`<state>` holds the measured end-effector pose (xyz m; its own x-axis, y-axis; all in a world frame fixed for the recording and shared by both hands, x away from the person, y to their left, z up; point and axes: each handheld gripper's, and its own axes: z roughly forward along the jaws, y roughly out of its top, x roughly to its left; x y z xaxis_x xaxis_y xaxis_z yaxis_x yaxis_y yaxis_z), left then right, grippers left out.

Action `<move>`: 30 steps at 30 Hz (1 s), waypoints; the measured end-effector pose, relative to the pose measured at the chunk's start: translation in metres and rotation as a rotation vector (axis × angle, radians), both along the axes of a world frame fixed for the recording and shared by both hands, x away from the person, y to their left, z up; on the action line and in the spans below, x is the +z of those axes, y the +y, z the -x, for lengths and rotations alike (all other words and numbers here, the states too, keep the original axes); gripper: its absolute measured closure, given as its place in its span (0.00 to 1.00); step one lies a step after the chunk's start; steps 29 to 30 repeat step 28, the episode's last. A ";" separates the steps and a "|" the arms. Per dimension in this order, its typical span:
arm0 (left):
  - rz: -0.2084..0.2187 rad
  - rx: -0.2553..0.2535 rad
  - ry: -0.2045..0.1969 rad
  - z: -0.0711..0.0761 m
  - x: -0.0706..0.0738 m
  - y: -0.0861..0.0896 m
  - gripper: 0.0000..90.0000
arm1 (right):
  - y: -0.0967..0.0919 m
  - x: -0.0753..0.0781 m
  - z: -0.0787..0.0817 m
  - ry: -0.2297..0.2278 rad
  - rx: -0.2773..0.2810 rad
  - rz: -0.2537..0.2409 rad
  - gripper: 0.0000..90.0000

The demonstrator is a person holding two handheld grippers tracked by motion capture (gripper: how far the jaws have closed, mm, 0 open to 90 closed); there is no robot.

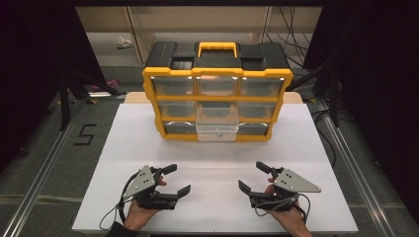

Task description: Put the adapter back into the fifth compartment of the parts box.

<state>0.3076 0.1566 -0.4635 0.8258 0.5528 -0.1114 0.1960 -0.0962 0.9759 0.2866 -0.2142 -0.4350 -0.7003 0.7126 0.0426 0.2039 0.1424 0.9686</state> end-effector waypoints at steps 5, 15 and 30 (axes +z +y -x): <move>0.002 0.001 0.000 0.000 0.000 0.000 0.19 | -0.003 -0.003 0.003 0.001 -0.010 -0.006 0.19; 0.000 0.000 0.001 0.000 0.000 0.000 0.19 | -0.005 -0.005 0.003 0.003 -0.017 -0.007 0.19; 0.000 -0.001 0.002 -0.001 0.000 -0.001 0.19 | -0.007 -0.009 -0.001 0.013 -0.028 0.000 0.19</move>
